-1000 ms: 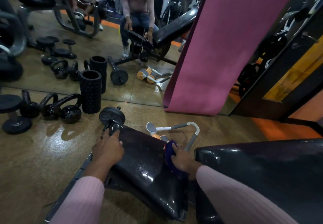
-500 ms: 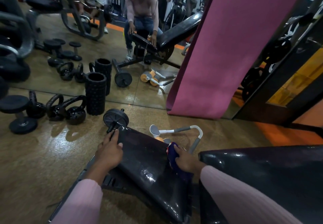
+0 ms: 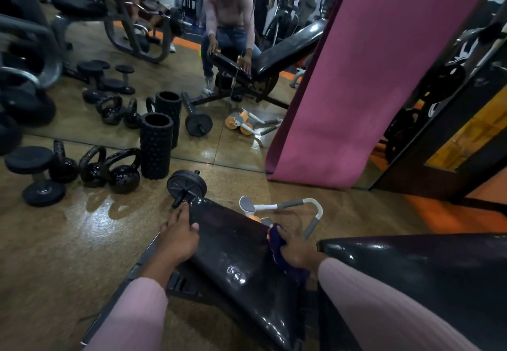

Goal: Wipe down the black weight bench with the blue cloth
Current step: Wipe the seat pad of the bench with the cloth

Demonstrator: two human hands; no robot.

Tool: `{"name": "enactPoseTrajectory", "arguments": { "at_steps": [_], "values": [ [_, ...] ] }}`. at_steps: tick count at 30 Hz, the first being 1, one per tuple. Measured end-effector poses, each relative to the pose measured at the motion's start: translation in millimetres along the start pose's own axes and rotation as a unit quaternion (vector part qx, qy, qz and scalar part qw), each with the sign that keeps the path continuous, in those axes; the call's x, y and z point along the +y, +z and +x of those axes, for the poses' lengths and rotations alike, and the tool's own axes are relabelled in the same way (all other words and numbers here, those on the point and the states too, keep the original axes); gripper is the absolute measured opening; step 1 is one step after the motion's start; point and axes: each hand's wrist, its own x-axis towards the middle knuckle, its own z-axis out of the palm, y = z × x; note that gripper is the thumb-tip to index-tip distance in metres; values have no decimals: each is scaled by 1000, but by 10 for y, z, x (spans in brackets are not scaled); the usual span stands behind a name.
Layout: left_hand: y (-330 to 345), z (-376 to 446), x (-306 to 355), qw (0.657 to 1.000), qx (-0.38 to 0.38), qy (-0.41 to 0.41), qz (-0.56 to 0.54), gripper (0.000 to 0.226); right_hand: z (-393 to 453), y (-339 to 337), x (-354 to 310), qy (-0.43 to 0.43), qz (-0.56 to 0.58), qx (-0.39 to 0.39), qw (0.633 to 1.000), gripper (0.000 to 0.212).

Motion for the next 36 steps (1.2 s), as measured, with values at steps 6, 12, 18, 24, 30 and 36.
{"name": "enactPoseTrajectory", "arguments": {
  "at_steps": [6, 12, 18, 24, 30, 36],
  "values": [
    [-15, 7, 67, 1000, -8, -12, -13, 62, -129, 137, -513, -175, -18, 33, 984, 73],
    [-37, -15, 25, 1000, -11, -3, -29, 61, -353, 198, 89, -126, -19, 48, 991, 73],
    [-48, -3, 47, 1000, -13, -9, -23, 61, -16, 32, -668, -111, -48, 41, 992, 68],
    [-78, 21, 64, 999, -26, -18, -27, 61, -336, 311, -329, -207, -59, 34, 976, 76],
    [-83, -10, 77, 997, -16, -20, -76, 51, -102, 174, -273, -15, -43, 56, 997, 65],
    [-138, -62, 143, 996, -7, -5, -91, 50, -133, 516, -659, -145, -93, 55, 983, 87]
  ]
}}
